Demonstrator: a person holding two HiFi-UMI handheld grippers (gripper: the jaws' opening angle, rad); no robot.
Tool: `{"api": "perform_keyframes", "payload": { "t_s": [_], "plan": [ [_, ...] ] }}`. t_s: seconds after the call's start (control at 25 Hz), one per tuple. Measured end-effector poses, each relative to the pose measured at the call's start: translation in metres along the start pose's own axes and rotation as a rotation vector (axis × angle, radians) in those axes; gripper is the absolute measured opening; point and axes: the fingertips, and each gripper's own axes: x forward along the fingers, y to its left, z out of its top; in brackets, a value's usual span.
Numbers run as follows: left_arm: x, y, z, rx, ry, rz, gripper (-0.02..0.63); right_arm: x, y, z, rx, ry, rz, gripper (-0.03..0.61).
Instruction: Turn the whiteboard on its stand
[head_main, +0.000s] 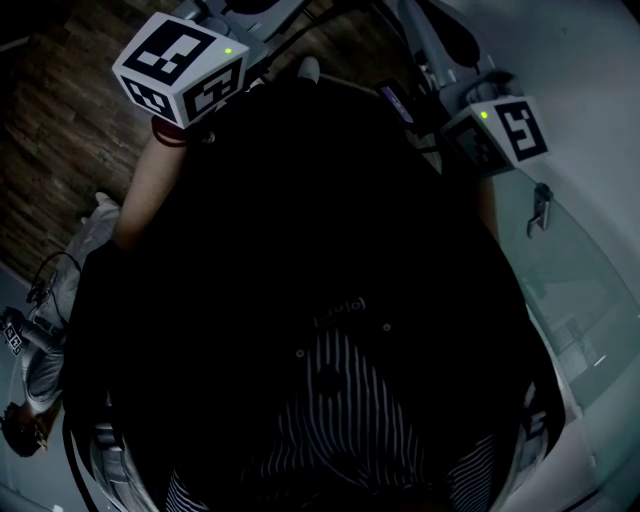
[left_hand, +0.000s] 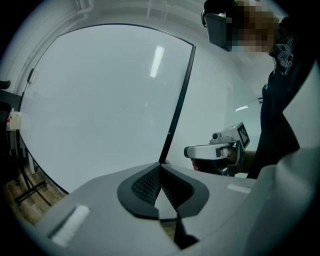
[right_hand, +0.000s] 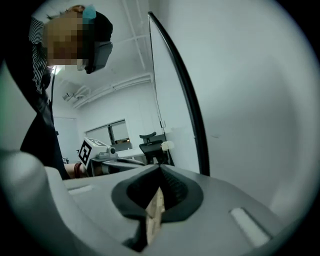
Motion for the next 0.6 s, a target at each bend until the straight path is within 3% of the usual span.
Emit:
{"api": "perform_keyframes", "payload": {
  "t_s": [0.32,0.6],
  "plan": [
    [0.000,0.009,0.007,0.006,-0.014,0.044,0.000,0.026,0.019,-0.004,-0.013,0.005,0.111,0.003],
    [-0.017,0.025,-0.001,-0.053,-0.030,0.105,0.000,0.046,0.038,-0.007,-0.012,0.039,0.194,0.003]
  ]
}}
